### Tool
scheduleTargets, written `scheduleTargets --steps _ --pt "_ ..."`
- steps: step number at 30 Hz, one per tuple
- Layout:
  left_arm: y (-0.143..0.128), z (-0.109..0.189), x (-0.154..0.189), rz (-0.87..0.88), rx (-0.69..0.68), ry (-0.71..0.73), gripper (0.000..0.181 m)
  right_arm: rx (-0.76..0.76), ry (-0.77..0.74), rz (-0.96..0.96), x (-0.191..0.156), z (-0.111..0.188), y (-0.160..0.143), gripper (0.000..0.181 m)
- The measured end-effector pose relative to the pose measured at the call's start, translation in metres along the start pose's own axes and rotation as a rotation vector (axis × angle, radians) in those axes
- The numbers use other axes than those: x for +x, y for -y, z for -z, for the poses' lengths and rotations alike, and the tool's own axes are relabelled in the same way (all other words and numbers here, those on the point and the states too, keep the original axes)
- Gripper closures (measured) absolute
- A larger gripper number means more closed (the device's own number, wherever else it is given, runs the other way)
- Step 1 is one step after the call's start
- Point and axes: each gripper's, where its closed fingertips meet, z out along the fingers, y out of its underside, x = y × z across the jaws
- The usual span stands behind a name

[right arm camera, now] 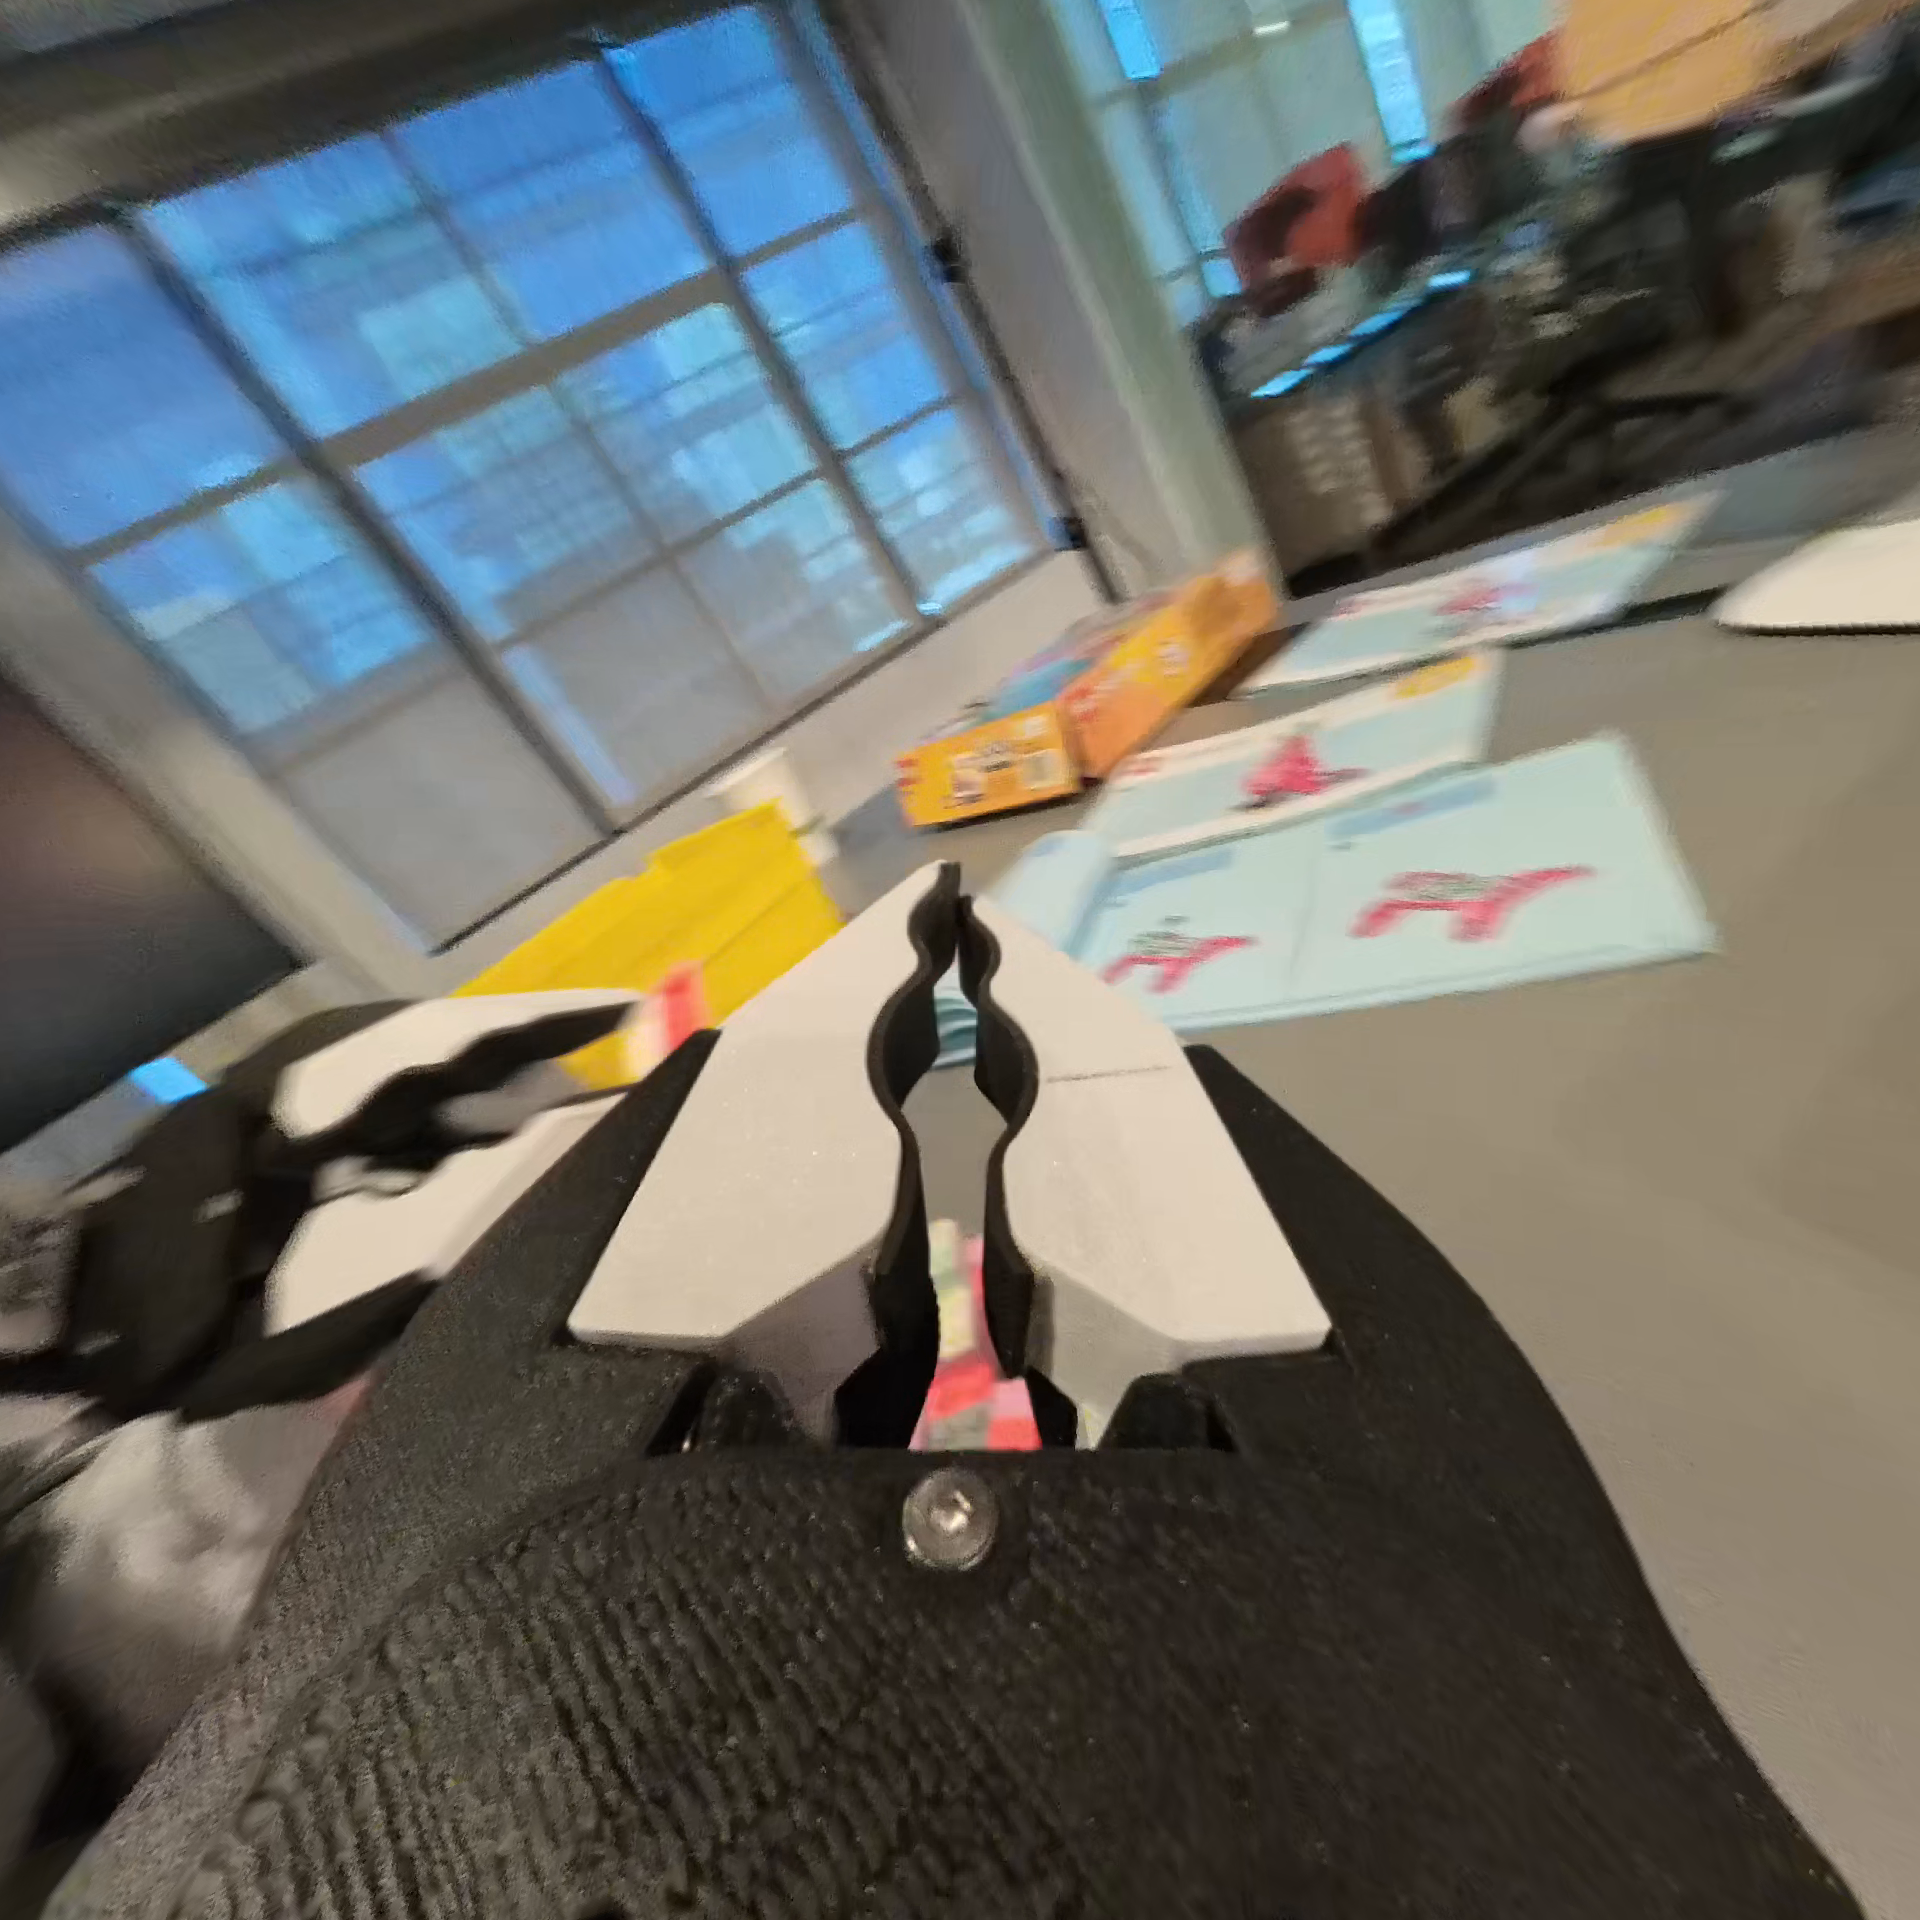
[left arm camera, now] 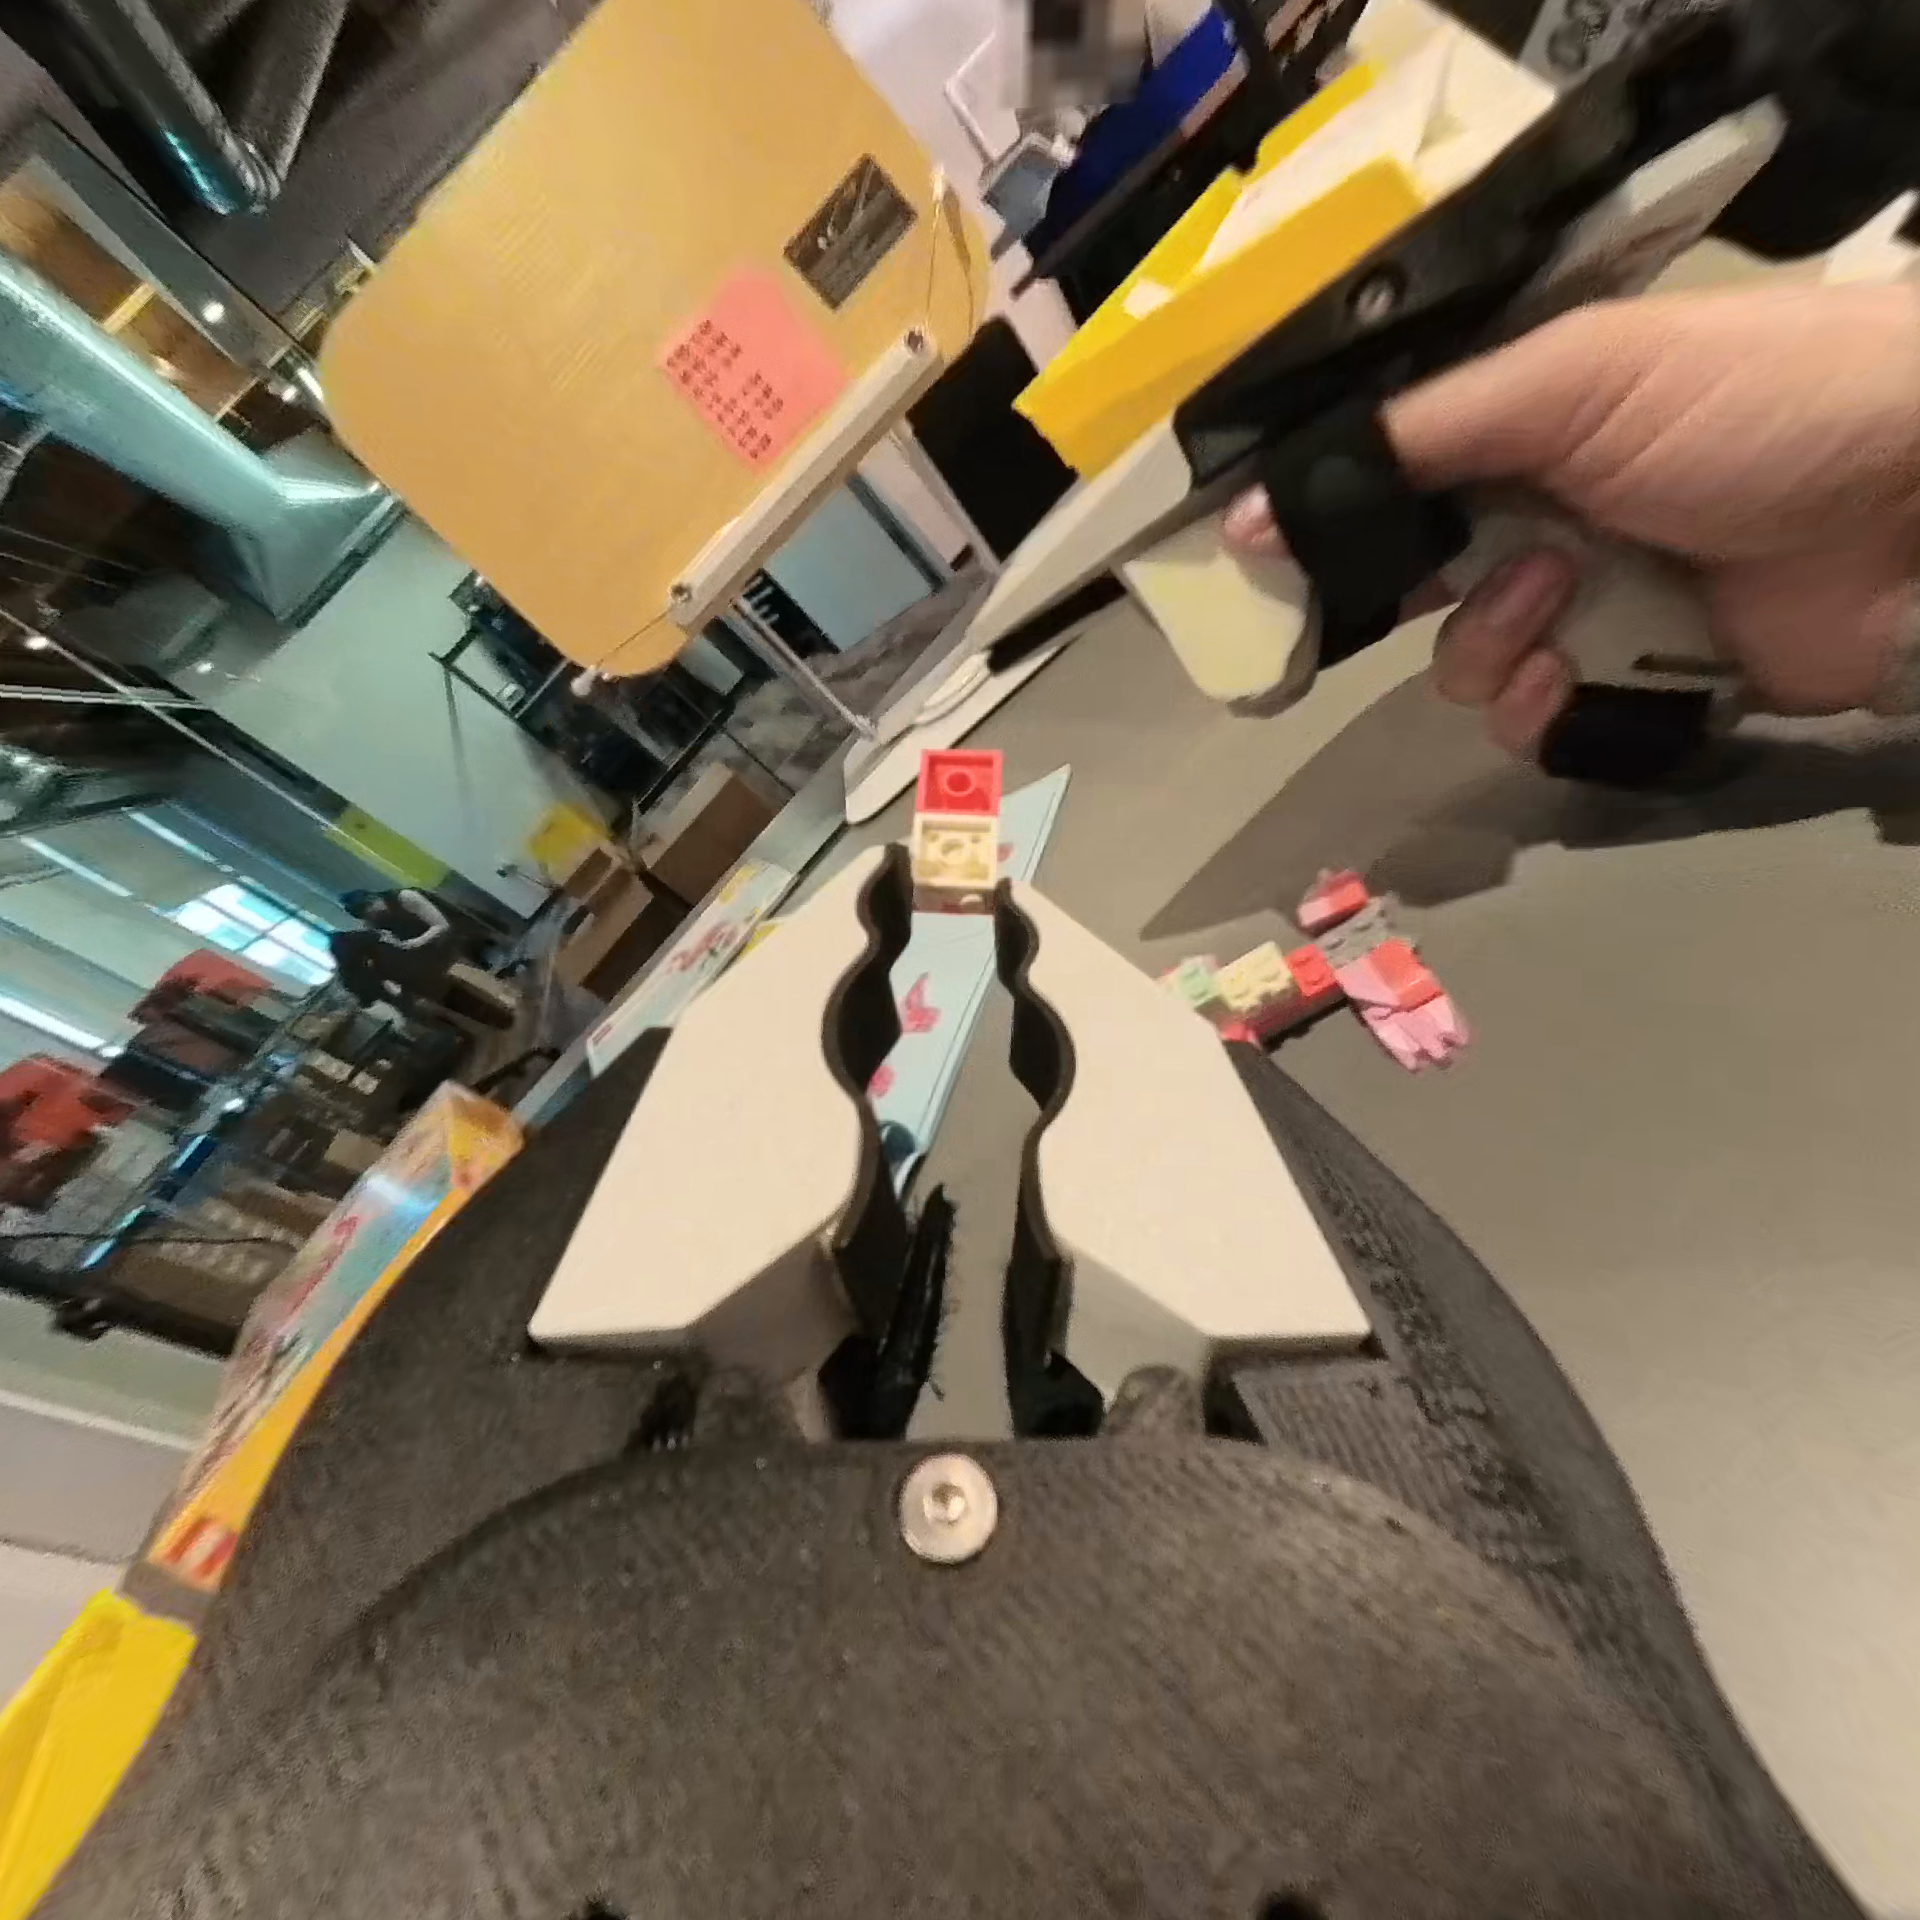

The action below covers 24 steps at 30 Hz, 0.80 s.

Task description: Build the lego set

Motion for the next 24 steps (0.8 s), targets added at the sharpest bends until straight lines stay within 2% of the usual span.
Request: scheduleTargets --steps 2,4,6,8,13,17,20,24 --pt "0.000 -0.003 -0.008 -0.011 -0.015 0.031 0.165 -0.036 0.121 -0.008 -0.021 -0.009 -0.007 0.181" --pt "0.001 -0.004 -0.014 0.032 -0.004 0.038 0.165 -0.051 0.251 -0.056 -0.043 -0.013 -0.010 0.165" --pt "0.001 -0.003 -0.016 0.079 0.014 0.029 0.166 -0.069 0.321 -0.114 -0.053 -0.014 -0.015 0.161" --pt "0.002 -0.002 -0.017 0.093 0.029 0.023 0.166 -0.106 0.375 -0.154 -0.061 -0.015 -0.021 0.160" --pt "0.012 0.001 -0.012 0.074 0.101 -0.001 0.165 -0.122 0.470 -0.257 -0.072 -0.015 -0.023 0.175" --pt "0.015 0.002 -0.013 0.057 0.120 0.018 0.165 -0.128 0.458 -0.217 -0.073 -0.015 -0.023 0.176" --pt "0.014 0.000 -0.014 -0.024 0.093 0.074 0.157 -0.133 0.398 -0.134 -0.069 -0.016 -0.025 0.176" --pt "0.006 -0.006 -0.012 -0.042 0.022 0.078 0.164 -0.126 0.339 -0.061 -0.066 -0.017 -0.024 0.176"
